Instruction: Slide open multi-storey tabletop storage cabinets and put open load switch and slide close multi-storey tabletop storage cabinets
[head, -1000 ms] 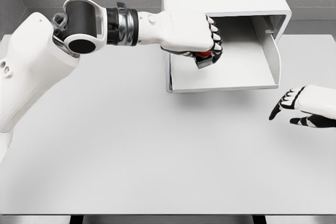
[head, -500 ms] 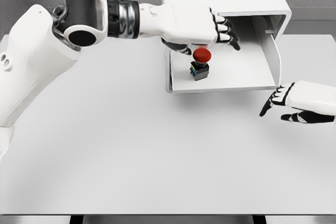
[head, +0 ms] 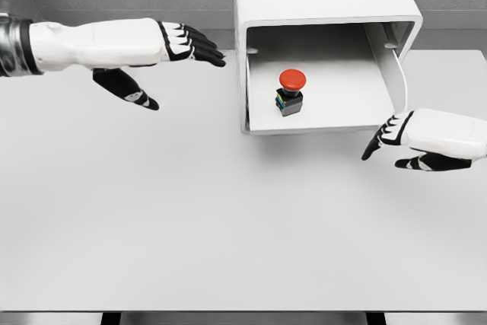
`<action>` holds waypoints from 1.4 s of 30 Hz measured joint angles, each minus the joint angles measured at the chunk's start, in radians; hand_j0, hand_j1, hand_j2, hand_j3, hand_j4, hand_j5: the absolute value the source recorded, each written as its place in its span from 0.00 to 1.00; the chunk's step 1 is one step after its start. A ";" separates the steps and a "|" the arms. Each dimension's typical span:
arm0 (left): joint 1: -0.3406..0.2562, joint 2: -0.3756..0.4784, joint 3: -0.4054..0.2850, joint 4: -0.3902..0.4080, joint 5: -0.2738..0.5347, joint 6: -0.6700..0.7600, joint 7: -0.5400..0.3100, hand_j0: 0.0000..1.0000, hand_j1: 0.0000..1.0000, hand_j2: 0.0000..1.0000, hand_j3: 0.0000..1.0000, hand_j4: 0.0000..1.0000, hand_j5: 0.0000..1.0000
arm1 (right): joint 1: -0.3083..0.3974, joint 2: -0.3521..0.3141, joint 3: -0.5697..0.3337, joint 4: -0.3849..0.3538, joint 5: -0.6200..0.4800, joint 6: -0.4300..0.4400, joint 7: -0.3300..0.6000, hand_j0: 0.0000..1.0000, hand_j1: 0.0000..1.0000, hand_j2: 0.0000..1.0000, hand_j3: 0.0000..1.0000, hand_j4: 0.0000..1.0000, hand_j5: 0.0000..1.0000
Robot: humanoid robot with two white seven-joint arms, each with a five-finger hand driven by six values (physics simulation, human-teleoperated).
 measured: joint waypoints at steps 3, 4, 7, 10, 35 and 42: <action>0.028 0.014 -0.022 0.011 -0.031 0.000 0.000 1.00 1.00 1.00 1.00 1.00 1.00 | -0.018 0.008 0.035 0.000 0.003 0.000 0.000 0.68 0.68 0.68 0.68 0.68 0.68; 0.037 0.012 -0.026 0.013 -0.042 0.000 0.000 1.00 1.00 1.00 1.00 1.00 1.00 | -0.028 0.011 0.041 0.001 0.003 0.000 0.000 0.68 0.68 0.68 0.68 0.68 0.68; 0.041 -0.012 -0.032 0.025 -0.093 0.000 0.000 1.00 1.00 1.00 1.00 1.00 1.00 | -0.058 0.019 0.059 0.003 0.005 0.000 0.000 0.68 0.68 0.68 0.68 0.68 0.68; 0.054 -0.024 -0.031 0.034 -0.118 0.000 0.000 1.00 1.00 1.00 1.00 1.00 1.00 | -0.071 0.029 0.082 0.007 0.012 0.000 0.000 0.68 0.68 0.68 0.68 0.68 0.68; 0.051 -0.033 -0.025 0.072 -0.160 0.001 0.000 1.00 1.00 1.00 1.00 1.00 1.00 | -0.344 0.161 0.289 0.168 0.058 0.000 0.000 0.71 0.71 0.71 0.71 0.71 0.71; 0.051 -0.031 -0.025 0.072 -0.160 0.001 0.000 1.00 1.00 1.00 1.00 1.00 1.00 | -0.385 0.190 0.342 0.221 0.065 0.000 0.000 0.71 0.71 0.71 0.71 0.71 0.71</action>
